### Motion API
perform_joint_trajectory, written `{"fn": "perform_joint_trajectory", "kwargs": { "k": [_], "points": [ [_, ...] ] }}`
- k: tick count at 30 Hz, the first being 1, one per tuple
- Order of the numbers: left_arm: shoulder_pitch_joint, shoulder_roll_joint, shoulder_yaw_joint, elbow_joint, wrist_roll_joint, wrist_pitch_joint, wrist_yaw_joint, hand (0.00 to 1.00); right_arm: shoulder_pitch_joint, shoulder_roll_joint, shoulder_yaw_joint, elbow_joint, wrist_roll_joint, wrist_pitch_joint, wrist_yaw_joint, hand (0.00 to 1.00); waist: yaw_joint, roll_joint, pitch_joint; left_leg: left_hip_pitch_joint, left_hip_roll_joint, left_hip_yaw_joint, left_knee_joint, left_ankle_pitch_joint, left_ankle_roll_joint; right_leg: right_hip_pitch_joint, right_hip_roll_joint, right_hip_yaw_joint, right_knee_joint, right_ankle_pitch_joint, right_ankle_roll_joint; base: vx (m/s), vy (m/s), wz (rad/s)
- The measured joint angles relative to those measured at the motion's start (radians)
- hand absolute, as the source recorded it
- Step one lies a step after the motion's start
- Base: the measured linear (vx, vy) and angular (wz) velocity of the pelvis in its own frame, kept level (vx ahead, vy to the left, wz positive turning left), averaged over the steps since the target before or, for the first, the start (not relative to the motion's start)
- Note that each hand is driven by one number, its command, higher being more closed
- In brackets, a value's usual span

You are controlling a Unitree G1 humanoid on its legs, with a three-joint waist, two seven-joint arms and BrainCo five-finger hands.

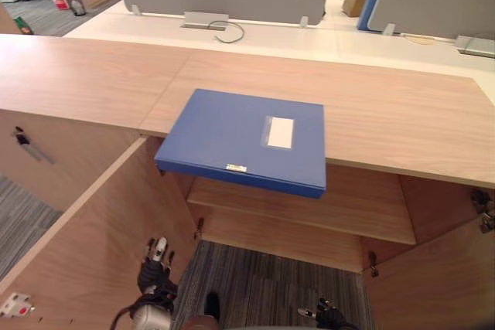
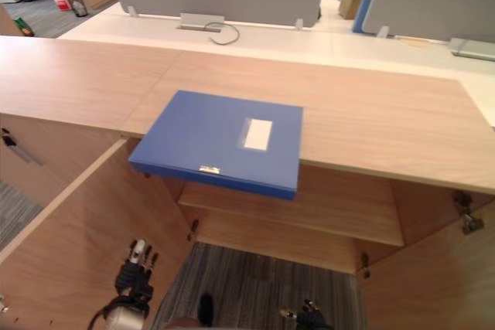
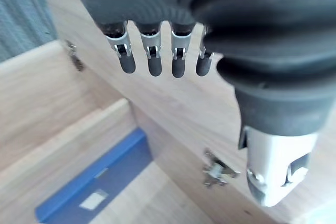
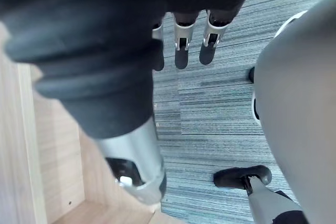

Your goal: Walk over to the cabinet, pick up the folder, carry it to the office cabinet, place the folder inside the office cabinet, then close the office cabinet door

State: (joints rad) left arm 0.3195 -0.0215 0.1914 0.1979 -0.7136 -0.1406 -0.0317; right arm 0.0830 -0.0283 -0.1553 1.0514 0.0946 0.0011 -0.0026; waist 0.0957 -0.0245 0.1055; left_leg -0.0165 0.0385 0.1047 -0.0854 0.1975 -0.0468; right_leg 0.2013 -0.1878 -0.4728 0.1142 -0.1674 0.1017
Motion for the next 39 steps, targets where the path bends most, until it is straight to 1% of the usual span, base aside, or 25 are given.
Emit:
{"fn": "perform_joint_trajectory", "kwargs": {
  "k": [2, 3, 5, 6, 8, 11, 13, 14, 16, 17, 18, 19, 20, 21, 24, 28, 31, 32, 33, 34, 36, 37, 38, 39],
  "points": [
    [0.005, -0.020, 0.046, -0.102, 0.000, -0.009, 0.006, 0.00, 0.000, 0.000, 0.000, 0.001, 0.000, 0.000, 0.000, 0.00, 0.012, -0.001, 0.000, -0.011, -0.012, -0.028, 0.000, 0.005, 0.005, 0.007, -0.005, -0.029, 0.001, -0.001, 0.002, 0.00, 0.021, 0.38],
    [0.006, -0.028, 0.059, -0.139, 0.003, -0.019, 0.017, 0.00, 0.000, 0.000, 0.000, 0.001, 0.001, 0.000, 0.000, 0.00, 0.012, -0.001, 0.000, -0.020, -0.017, -0.046, 0.000, 0.009, 0.006, 0.009, -0.005, -0.047, 0.001, -0.002, 0.003, 0.00, 0.012, 0.52],
    [0.011, -0.033, 0.073, -0.203, 0.018, -0.025, 0.050, 0.00, -0.001, 0.001, 0.000, 0.002, 0.001, 0.000, 0.000, 0.00, 0.019, -0.002, 0.001, -0.032, -0.020, -0.075, 0.000, 0.016, 0.006, 0.016, -0.004, -0.077, -0.001, -0.003, 0.005, 0.01, -0.003, 0.51],
    [0.016, -0.035, 0.082, -0.243, 0.041, -0.026, 0.078, 0.00, 0.000, 0.004, 0.000, 0.003, 0.003, -0.001, -0.001, 0.00, 0.023, -0.005, 0.003, -0.034, -0.025, -0.095, 0.002, 0.018, 0.006, 0.029, -0.002, -0.098, -0.003, -0.003, 0.005, 0.02, -0.010, 0.38],
    [0.021, -0.036, 0.088, -0.292, 0.050, -0.026, 0.097, 0.00, -0.003, 0.010, -0.002, 0.002, 0.003, -0.001, -0.002, 0.00, 0.031, -0.006, 0.003, -0.035, -0.030, -0.106, 0.004, 0.020, 0.005, 0.035, -0.001, -0.106, -0.003, -0.002, 0.005, 0.01, -0.013, 0.25],
    [0.045, -0.043, 0.144, -0.430, 0.049, -0.044, 0.128, 0.00, -0.016, 0.034, -0.012, -0.008, 0.003, -0.003, -0.003, 0.00, 0.033, -0.007, 0.004, -0.035, -0.030, -0.119, 0.007, 0.021, 0.004, 0.047, 0.005, -0.123, -0.006, -0.002, 0.005, -0.01, -0.018, 0.14],
    [0.048, -0.044, 0.213, -0.557, 0.058, -0.085, 0.163, 0.00, -0.022, 0.057, -0.012, -0.019, 0.007, -0.003, -0.004, 0.00, 0.032, -0.009, 0.004, -0.034, -0.029, -0.123, 0.010, 0.020, 0.003, 0.054, 0.009, -0.126, -0.011, -0.002, 0.005, -0.03, -0.020, 0.08],
    [0.046, -0.043, 0.226, -0.577, 0.061, -0.091, 0.167, 0.00, -0.023, 0.060, -0.012, -0.020, 0.007, -0.003, -0.004, 0.00, 0.032, -0.009, 0.004, -0.034, -0.029, -0.123, 0.011, 0.020, 0.002, 0.055, 0.009, -0.126, -0.012, -0.002, 0.005, -0.03, -0.009, 0.02],
    [0.012, -0.041, 0.314, -0.713, 0.096, -0.150, 0.204, 0.00, -0.024, 0.080, -0.011, -0.032, 0.007, -0.003, -0.004, 0.00, 0.033, -0.009, 0.003, -0.034, -0.028, -0.125, 0.015, 0.015, 0.003, 0.057, 0.010, -0.127, -0.017, -0.002, 0.005, -0.04, -0.001, 0.02],
    [-0.001, -0.042, 0.332, -0.744, 0.103, -0.165, 0.208, 0.00, -0.024, 0.082, -0.010, -0.034, 0.007, -0.003, -0.004, 0.00, 0.034, -0.009, 0.001, -0.034, -0.027, -0.125, 0.015, 0.014, 0.004, 0.058, 0.010, -0.127, -0.017, -0.002, 0.005, -0.05, 0.000, 0.02],
    [-0.024, -0.040, 0.355, -0.794, 0.122, -0.194, 0.215, 0.00, -0.024, 0.087, -0.009, -0.035, 0.006, -0.003, -0.003, 0.00, 0.035, -0.009, -0.002, -0.034, -0.024, -0.125, 0.015, 0.014, 0.004, 0.058, 0.010, -0.127, -0.018, -0.002, 0.005, -0.04, 0.000, 0.01],
    [-0.042, -0.041, 0.361, -0.826, 0.139, -0.211, 0.221, 0.00, -0.024, 0.090, -0.009, -0.035, 0.005, -0.003, -0.002, 0.00, 0.034, -0.010, -0.007, -0.034, -0.024, -0.125, 0.015, 0.014, 0.004, 0.058, 0.010, -0.127, -0.019, -0.002, 0.004, -0.04, 0.000, -0.01],
    [-0.065, -0.042, 0.358, -0.858, 0.155, -0.225, 0.224, 0.00, -0.023, 0.092, -0.007, -0.035, 0.005, -0.003, -0.001, 0.00, 0.033, -0.011, -0.016, -0.034, -0.023, -0.124, 0.015, 0.014, 0.004, 0.058, 0.011, -0.125, -0.021, -0.001, 0.004, 0.00, 0.000, 0.00],
    [-0.076, -0.042, 0.353, -0.873, 0.160, -0.228, 0.224, 0.00, -0.022, 0.093, -0.003, -0.035, 0.005, -0.003, -0.001, 0.00, 0.032, -0.012, -0.021, -0.034, -0.023, -0.122, 0.015, 0.014, 0.004, 0.057, 0.011, -0.124, -0.023, 0.000, 0.003, -0.02, 0.001, -0.06],
    [-0.114, -0.040, 0.293, -0.940, 0.176, -0.242, 0.214, 0.00, -0.021, 0.096, 0.014, -0.035, 0.002, -0.001, 0.001, 0.00, 0.021, -0.014, -0.036, -0.033, -0.015, -0.110, 0.015, 0.015, 0.004, 0.052, 0.018, -0.106, -0.032, 0.005, -0.001, -0.02, -0.008, -0.14],
    [-0.121, -0.031, 0.253, -0.945, 0.199, -0.243, 0.199, 0.00, -0.020, 0.096, 0.031, -0.035, 0.000, 0.000, 0.004, 0.00, 0.010, -0.015, -0.056, -0.033, -0.010, -0.093, 0.013, 0.017, 0.002, 0.041, 0.022, -0.086, -0.037, 0.008, -0.004, 0.00, -0.009, -0.17],
    [-0.120, -0.029, 0.211, -0.944, 0.250, -0.241, 0.199, 0.00, -0.021, 0.095, 0.032, -0.035, -0.004, 0.000, 0.012, 0.00, 0.010, -0.016, -0.059, -0.034, 0.001, -0.078, 0.012, 0.017, -0.002, 0.031, 0.029, -0.066, -0.039, 0.011, -0.007, 0.00, -0.025, -0.18],
    [-0.119, -0.019, 0.173, -0.944, 0.272, -0.238, 0.199, 0.00, -0.021, 0.094, 0.033, -0.035, -0.011, 0.001, 0.012, 0.00, 0.009, -0.017, -0.059, -0.033, 0.004, -0.074, 0.010, 0.017, -0.003, 0.029, 0.031, -0.062, -0.039, 0.011, -0.007, 0.00, -0.029, -0.12],
    [-0.118, -0.001, 0.129, -0.944, 0.329, -0.227, 0.194, 0.00, -0.021, 0.091, 0.037, -0.034, -0.023, 0.001, 0.012, 0.00, 0.009, -0.017, -0.060, -0.031, 0.005, -0.070, 0.009, 0.017, -0.003, 0.029, 0.032, -0.058, -0.040, 0.011, -0.007, 0.00, -0.022, -0.11],
    [-0.117, 0.011, 0.108, -0.944, 0.354, -0.220, 0.188, 0.00, -0.021, 0.090, 0.039, -0.034, -0.032, 0.001, 0.013, 0.00, 0.009, -0.017, -0.061, -0.029, 0.006, -0.068, 0.008, 0.016, -0.004, 0.028, 0.033, -0.055, -0.040, 0.011, -0.007, 0.00, -0.016, -0.15],
    [-0.112, 0.072, 0.046, -0.944, 0.439, -0.201, 0.155, 0.00, -0.022, 0.088, 0.039, -0.033, -0.038, 0.001, 0.017, 0.00, 0.007, -0.018, -0.073, -0.018, 0.009, -0.055, 0.000, 0.015, -0.006, 0.028, 0.037, -0.039, -0.042, 0.011, -0.007, 0.01, -0.019, -0.18],
    [-0.112, 0.086, 0.035, -0.944, 0.468, -0.197, 0.156, 0.00, -0.022, 0.088, 0.039, -0.033, -0.039, 0.001, 0.018, 0.00, 0.003, -0.018, -0.076, -0.018, 0.009, -0.054, 0.000, 0.015, -0.006, 0.028, 0.037, -0.038, -0.043, 0.011, -0.007, 0.01, -0.018, -0.09],
    [-0.113, 0.113, 0.010, -0.944, 0.536, -0.192, 0.164, 0.00, -0.023, 0.087, 0.039, -0.028, -0.043, 0.001, 0.019, 0.00, 0.000, -0.017, -0.080, -0.018, 0.008, -0.053, 0.000, 0.014, -0.006, 0.027, 0.037, -0.037, -0.045, 0.012, -0.007, 0.00, 0.000, 0.00],
    [-0.114, 0.124, 0.000, -0.944, 0.593, -0.188, 0.173, 0.00, -0.024, 0.086, 0.039, -0.023, -0.046, 0.002, 0.020, 0.00, 0.000, -0.018, -0.081, -0.018, 0.008, -0.052, 0.000, 0.014, -0.007, 0.027, 0.037, -0.037, -0.045, 0.012, -0.007, 0.00, 0.000, 0.00]
  ]
}}
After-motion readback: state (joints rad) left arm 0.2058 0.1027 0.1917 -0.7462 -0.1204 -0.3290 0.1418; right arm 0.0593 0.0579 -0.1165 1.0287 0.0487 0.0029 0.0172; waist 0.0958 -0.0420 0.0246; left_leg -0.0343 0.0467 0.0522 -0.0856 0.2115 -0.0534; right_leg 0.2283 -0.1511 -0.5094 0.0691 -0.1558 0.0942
